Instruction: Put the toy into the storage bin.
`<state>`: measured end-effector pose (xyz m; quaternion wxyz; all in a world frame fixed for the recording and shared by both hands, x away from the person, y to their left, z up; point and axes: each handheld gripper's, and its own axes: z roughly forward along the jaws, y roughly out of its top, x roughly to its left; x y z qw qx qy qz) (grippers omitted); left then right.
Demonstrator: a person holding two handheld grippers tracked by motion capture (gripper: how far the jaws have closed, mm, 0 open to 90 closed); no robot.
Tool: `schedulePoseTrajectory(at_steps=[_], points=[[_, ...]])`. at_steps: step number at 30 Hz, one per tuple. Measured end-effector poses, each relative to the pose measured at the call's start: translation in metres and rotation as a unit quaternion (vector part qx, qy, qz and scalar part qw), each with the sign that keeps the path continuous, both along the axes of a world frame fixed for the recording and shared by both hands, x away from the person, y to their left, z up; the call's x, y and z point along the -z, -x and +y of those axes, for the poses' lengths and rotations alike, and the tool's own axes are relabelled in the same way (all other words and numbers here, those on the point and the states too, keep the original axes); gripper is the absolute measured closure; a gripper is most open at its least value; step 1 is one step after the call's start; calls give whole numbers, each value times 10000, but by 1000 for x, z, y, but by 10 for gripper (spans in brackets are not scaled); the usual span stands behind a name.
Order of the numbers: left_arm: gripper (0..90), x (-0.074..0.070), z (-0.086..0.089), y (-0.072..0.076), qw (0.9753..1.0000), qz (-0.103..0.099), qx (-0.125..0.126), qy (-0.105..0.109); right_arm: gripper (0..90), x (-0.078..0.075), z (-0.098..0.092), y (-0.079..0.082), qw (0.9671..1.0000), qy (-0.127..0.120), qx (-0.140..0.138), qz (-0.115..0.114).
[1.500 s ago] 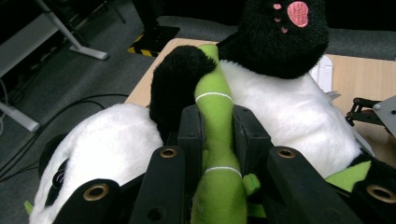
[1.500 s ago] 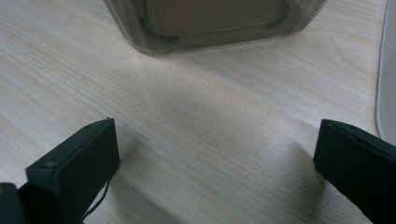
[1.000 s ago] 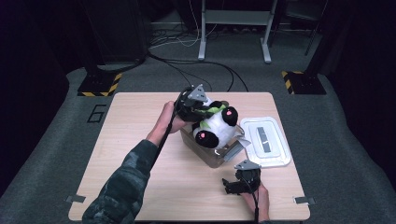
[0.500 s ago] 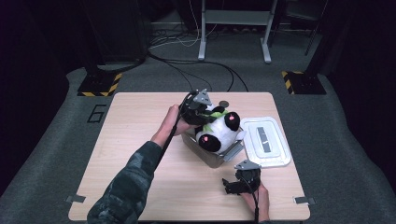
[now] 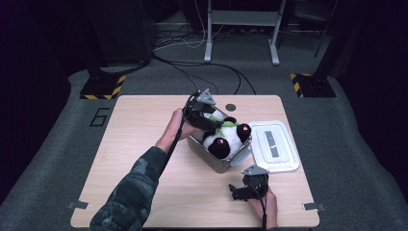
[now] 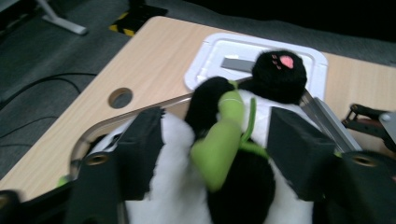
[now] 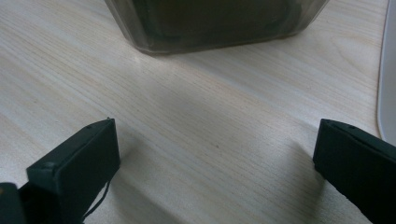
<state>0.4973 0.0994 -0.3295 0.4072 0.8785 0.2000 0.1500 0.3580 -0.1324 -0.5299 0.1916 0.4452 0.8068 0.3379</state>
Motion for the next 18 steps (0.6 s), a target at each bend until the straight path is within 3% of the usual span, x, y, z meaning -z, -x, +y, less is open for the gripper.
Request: schedulePoseTrajectory(at_steps=[1, 2, 5, 12, 18], points=[[294, 0, 0, 0, 10000, 0, 0, 0, 0, 0, -1, 0, 10000, 43, -54, -3], [267, 0, 6, -2, 9997, 67, -213, 77, 0, 0, 0, 0, 10000, -14, 31, 0], [235, 6, 11, -4, 9990, 195, -398, 23, 0, 0, 0, 0, 10000, 13, -28, 2], [247, 26, 14, -5, 9976, 501, -483, -21, 0, 0, 1, 0, 10000, -25, 40, -6], [252, 43, 16, -5, 9956, 689, -600, -187, 0, 0, 1, 0, 10000, -22, 41, 18]])
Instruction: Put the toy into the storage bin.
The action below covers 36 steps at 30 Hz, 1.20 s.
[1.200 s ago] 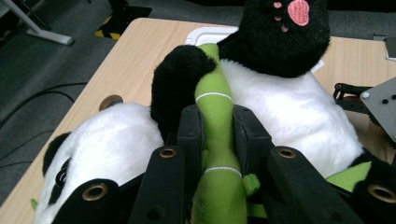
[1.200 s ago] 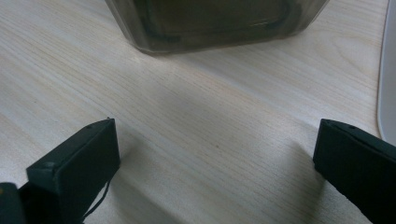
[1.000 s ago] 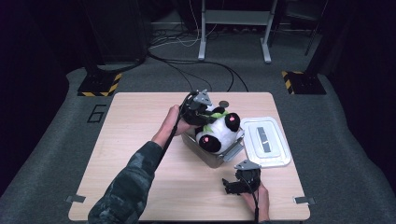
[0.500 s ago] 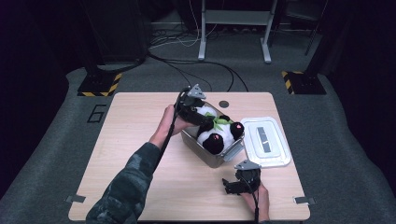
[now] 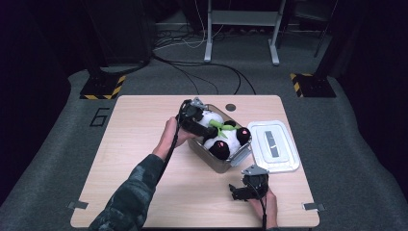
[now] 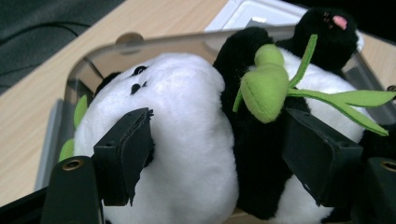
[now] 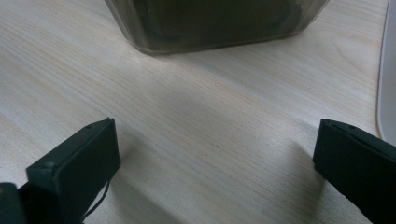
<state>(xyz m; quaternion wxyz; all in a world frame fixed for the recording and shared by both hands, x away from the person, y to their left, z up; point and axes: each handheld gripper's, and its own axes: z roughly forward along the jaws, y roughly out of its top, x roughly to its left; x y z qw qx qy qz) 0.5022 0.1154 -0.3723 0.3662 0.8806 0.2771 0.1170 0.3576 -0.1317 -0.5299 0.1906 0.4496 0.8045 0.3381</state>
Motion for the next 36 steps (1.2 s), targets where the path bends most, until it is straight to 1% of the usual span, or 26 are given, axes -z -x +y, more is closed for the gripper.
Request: schedulePoseTrajectory(at_steps=[4, 6, 7, 8, 9, 10, 11, 12, 14, 15, 16, 17, 18, 21, 22, 23, 24, 25, 26, 28, 29, 30, 32, 33, 34, 36], points=[[253, 13, 0, 0, 9998, 136, -87, -144, 0, 0, 0, 0, 10000, 7, -15, -25], [253, 16, 3, -1, 9997, 213, -110, -102, 0, 0, 0, 0, 10000, -4, -8, 8], [252, 15, 5, -1, 9996, 227, -134, -66, 0, 0, 0, 0, 10000, 2, -18, -13], [250, 14, 6, 0, 9997, 198, -167, -26, 0, 0, 0, 0, 10000, -8, 2, 19], [247, 14, 6, 0, 9997, 198, -167, -26, 0, 0, 0, 0, 10000, -8, 2, 19], [242, 7, 10, 3, 9997, 107, -200, 107, 0, 0, 0, 0, 10000, -4, 6, 12], [239, 4, 12, 6, 9995, 116, -196, 234, 0, 0, 0, 0, 10000, -4, 4, 12], [233, 0, 13, 8, 9993, 79, -211, 307, 0, 0, 0, 0, 10000, -4, 3, 11], [217, -7, 12, 15, 9989, 52, -129, 443, 0, 0, 0, 0, 10000, -9, 11, 17], [213, -9, 11, 19, 9990, 25, -105, 436, 0, 0, 0, 0, 10000, -7, 9, 15], [208, -9, 11, 19, 9990, 25, -105, 436, 0, 0, 0, 0, 10000, -7, 9, 15], [205, -13, 7, 25, 9990, -23, 24, 451, 0, 0, 0, 0, 10000, -6, 10, 16], [204, -14, 5, 28, 9991, -57, 84, 417, 0, 0, 0, 0, 10000, -6, 10, 13], [200, -14, -4, 36, 9992, -47, 208, 346, 0, 0, 0, 0, 10000, -4, 11, 14], [199, -13, -7, 38, 9994, -78, 207, 271, 0, 0, 0, 0, 10000, -6, 10, 14], [197, -13, -7, 38, 9994, -78, 207, 271, 0, 0, 0, 0, 10000, -6, 10, 14], [197, -10, -10, 40, 9996, -104, 199, 198, 0, 0, 0, 0, 10000, 2, -9, -13], [195, -7, -12, 41, 9996, -74, 216, 142, 0, 0, 0, 0, 10000, 2, -8, -13], [191, -7, -12, 41, 9996, -74, 216, 142, 0, 0, 0, 0, 10000, 2, -8, -13], [191, -4, -13, 44, 9997, -132, 125, 148, 0, 0, 0, 0, 10000, 2, -6, -12], [192, -3, -14, 44, 9997, -162, 124, 99, 0, 0, 0, 0, 10000, 2, -8, -12], [192, -3, -14, 44, 9997, -162, 124, 99, 0, 0, 0, 0, 10000, 2, -8, -12], [192, 0, -16, 46, 9998, -179, 108, -8, 0, 0, 0, 0, 10000, -1, -10, -13], [192, 0, -16, 46, 9998, -179, 108, -8, 0, 0, 0, 0, 10000, -1, -10, -13], [191, 4, -16, 46, 9998, -176, 84, -22, 0, 0, 0, 0, 10000, -5, 7, 11], [191, 5, -17, 46, 9999, -139, 82, -25, 0, 0, 0, 0, 10000, 4, -12, -18]])
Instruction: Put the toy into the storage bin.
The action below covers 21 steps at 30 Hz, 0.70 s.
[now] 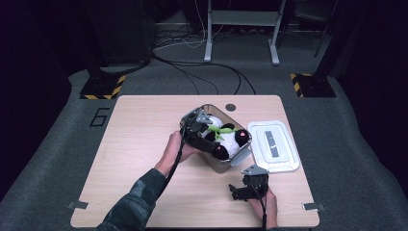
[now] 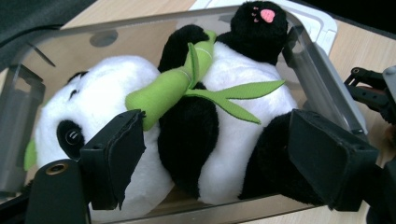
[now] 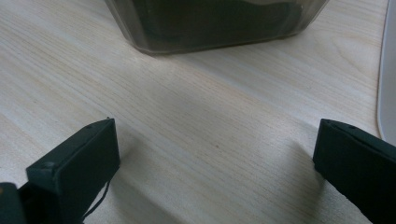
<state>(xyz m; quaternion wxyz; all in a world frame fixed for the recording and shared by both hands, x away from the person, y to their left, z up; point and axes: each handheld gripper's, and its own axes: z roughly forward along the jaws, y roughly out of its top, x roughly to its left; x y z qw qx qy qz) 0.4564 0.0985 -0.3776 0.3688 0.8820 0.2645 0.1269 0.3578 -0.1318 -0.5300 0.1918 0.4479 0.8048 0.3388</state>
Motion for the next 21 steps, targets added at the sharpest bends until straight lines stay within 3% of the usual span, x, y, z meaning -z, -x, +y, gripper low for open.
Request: schedulePoseTrajectory(at_steps=[14, 17, 21], points=[[190, 23, -13, -9, 9988, 143, -138, -454, 0, 0, -1, 0, 10000, 20, -53, 9], [190, 20, -12, -10, 9990, 131, -146, -391, 0, 0, 0, 0, 10000, -6, 16, 19], [188, 3, -10, -9, 9996, -52, -123, -249, 0, 0, 0, 0, 10000, -1, -5, -3]])
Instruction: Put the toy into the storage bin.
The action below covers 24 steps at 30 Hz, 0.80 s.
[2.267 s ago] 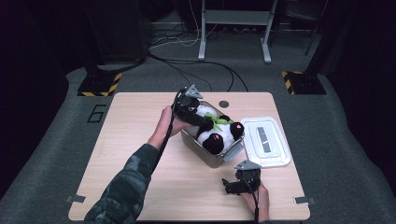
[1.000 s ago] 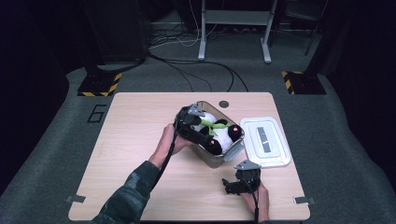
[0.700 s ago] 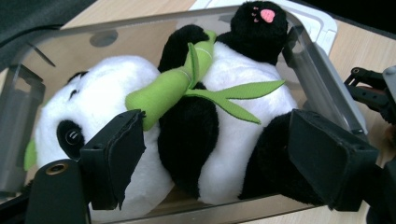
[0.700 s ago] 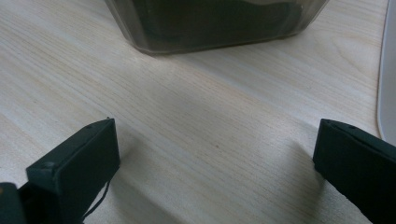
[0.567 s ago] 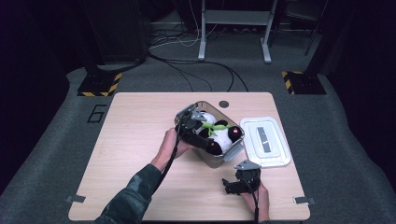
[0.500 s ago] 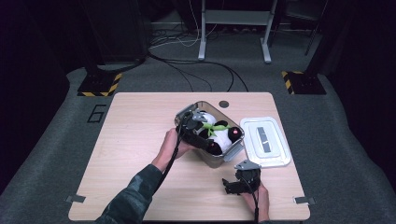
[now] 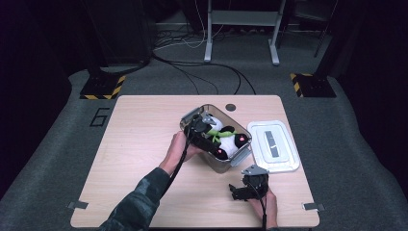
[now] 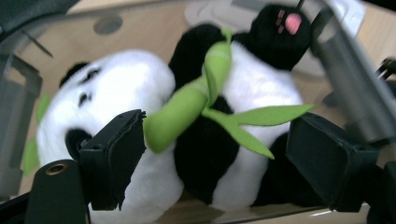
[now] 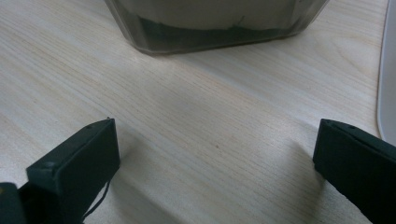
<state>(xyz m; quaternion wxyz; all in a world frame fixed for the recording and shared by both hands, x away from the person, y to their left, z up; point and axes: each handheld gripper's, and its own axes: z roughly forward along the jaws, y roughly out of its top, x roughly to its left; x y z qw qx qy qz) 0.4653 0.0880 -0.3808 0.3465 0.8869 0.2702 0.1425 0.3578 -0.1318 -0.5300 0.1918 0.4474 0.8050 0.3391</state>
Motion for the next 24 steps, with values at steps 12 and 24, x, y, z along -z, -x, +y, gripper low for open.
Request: schedulePoseTrajectory(at_steps=[12, 24], points=[[176, 6, -16, -3, 9980, 325, 287, -451, 0, 0, 0, 0, 10000, 2, -4, 3], [196, 21, -22, -7, 9969, 292, 85, -727, 0, 0, 0, 0, 10000, -1, -4, 2]])
